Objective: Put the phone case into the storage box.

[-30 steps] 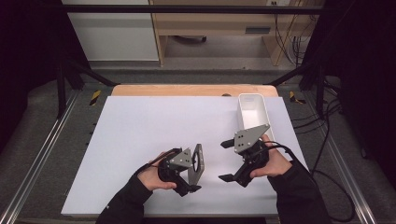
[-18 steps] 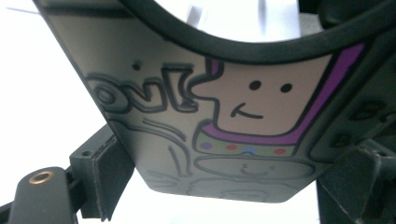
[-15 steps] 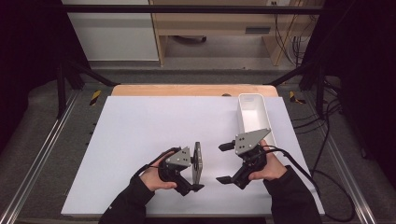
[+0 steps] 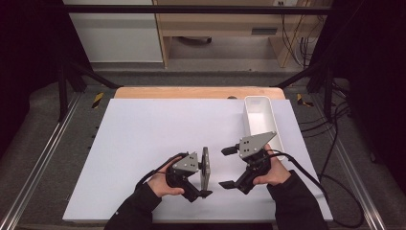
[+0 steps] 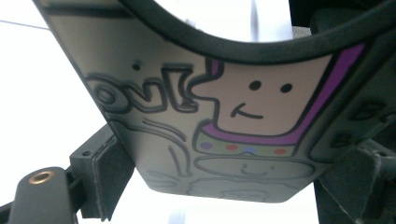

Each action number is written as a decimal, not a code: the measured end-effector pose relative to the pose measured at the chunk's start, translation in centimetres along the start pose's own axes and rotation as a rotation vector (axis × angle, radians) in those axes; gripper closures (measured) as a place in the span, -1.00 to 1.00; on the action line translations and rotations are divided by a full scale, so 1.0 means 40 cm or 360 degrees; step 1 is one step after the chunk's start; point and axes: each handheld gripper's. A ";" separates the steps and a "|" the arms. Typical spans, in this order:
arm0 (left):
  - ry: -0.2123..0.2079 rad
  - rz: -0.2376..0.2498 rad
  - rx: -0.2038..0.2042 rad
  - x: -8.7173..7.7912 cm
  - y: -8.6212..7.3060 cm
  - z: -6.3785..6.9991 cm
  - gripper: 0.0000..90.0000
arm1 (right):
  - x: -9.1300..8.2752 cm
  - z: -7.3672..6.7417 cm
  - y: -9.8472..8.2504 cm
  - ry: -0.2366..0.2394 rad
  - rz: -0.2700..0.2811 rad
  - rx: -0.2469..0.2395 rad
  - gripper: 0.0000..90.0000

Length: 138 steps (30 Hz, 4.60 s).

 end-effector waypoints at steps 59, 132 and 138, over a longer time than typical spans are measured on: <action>-0.0097 0.0070 0.0102 0.036 0.013 0.020 -0.74 | 0.051 -0.003 0.034 0.0143 0.0030 -0.0043 -0.79; 0.0263 0.0196 -0.0198 -0.095 -0.079 0.002 -0.93 | -0.052 0.014 0.017 -0.0111 0.0114 0.0035 -0.72; 0.0391 0.0234 -0.0294 -0.128 -0.113 -0.001 -0.94 | -0.070 0.020 0.012 -0.0200 0.0140 0.0066 -0.72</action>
Point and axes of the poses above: each handheld gripper's, and its own axes: x roughly forward along the jaws, y roughly out of its top, z roughly to its right, and after that the axes turned 3 degrees about x, right-handed
